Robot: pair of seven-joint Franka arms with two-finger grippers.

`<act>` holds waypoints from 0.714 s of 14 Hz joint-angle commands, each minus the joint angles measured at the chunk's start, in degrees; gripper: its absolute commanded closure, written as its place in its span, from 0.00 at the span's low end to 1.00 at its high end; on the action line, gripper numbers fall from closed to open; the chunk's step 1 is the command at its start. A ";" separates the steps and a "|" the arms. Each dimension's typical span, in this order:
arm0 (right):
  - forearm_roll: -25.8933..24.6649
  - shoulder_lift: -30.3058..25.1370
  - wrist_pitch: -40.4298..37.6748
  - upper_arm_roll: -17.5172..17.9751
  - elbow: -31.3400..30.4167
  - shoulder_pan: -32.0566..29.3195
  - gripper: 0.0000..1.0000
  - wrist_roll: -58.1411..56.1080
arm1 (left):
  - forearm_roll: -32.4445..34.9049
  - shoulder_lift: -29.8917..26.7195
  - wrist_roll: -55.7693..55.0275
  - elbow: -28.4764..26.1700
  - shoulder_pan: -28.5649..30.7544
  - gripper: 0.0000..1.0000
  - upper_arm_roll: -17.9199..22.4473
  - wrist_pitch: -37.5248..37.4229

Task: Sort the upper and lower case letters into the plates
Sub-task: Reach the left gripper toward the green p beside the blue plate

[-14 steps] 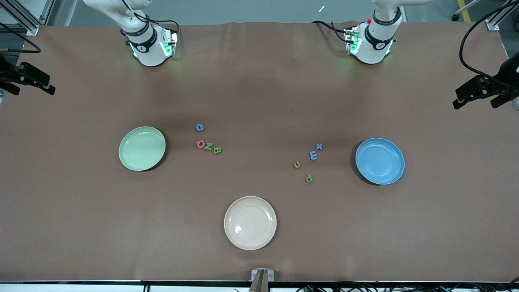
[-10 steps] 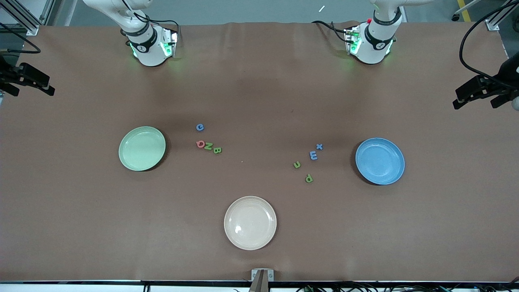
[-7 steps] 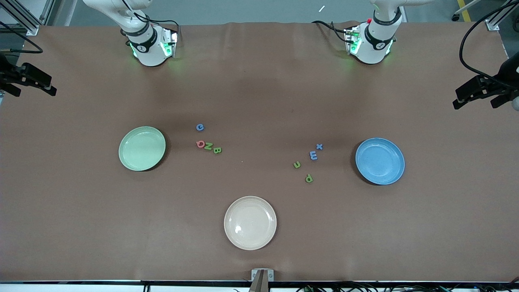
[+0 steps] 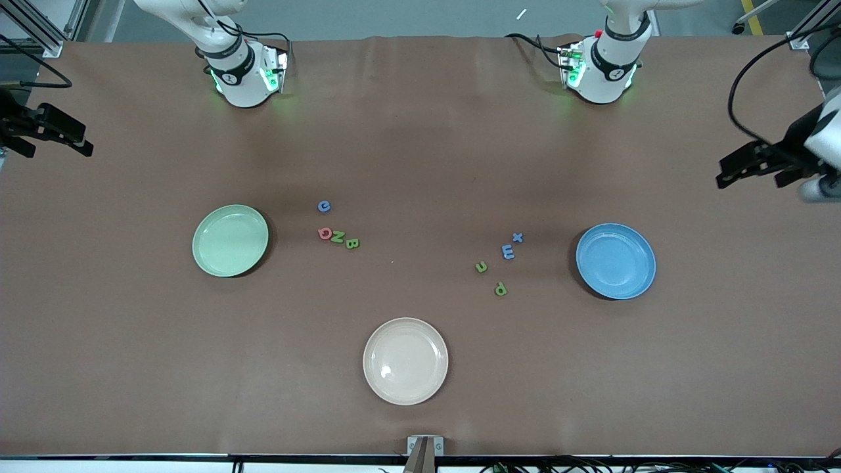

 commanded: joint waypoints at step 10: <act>-0.39 -1.28 1.25 0.19 -2.54 0.08 0.00 1.02 | 0.67 21.75 -17.02 1.06 -14.06 0.00 0.13 17.99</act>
